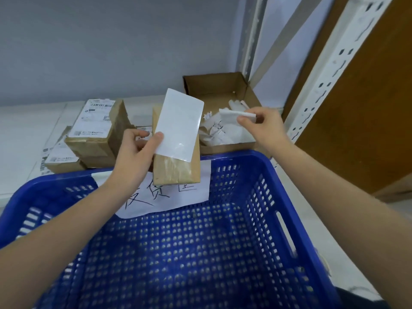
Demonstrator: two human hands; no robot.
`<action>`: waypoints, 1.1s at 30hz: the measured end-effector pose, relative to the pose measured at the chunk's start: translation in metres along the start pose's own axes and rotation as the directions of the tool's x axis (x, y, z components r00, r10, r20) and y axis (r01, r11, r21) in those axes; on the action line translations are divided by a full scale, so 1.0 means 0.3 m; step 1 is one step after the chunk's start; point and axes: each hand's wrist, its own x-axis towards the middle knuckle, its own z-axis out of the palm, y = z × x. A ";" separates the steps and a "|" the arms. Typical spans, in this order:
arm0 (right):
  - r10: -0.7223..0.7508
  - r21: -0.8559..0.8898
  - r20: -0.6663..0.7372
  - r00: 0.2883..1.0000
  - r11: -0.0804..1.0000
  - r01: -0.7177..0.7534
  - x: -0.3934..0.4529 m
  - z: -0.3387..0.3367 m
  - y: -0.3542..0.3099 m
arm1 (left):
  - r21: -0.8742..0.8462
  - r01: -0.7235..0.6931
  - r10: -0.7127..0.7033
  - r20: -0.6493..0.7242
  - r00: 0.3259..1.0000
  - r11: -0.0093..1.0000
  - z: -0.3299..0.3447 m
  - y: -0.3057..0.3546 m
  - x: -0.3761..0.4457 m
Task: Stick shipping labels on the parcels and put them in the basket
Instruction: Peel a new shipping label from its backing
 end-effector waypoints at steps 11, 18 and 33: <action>0.161 0.021 -0.023 0.987 0.987 -0.160 0.112 0.049 0.177 | -0.034 0.005 -0.005 0.016 1.000 0.999 0.124 -0.010 0.069; -0.007 -0.463 -0.113 0.994 0.885 -0.046 0.142 0.109 0.234 | -0.016 0.001 -0.001 0.008 1.000 1.000 0.120 -0.018 0.058; -0.494 -0.680 0.294 0.818 0.493 0.542 0.092 0.133 0.288 | 0.027 0.013 -0.013 -0.005 1.000 1.000 0.114 -0.010 0.046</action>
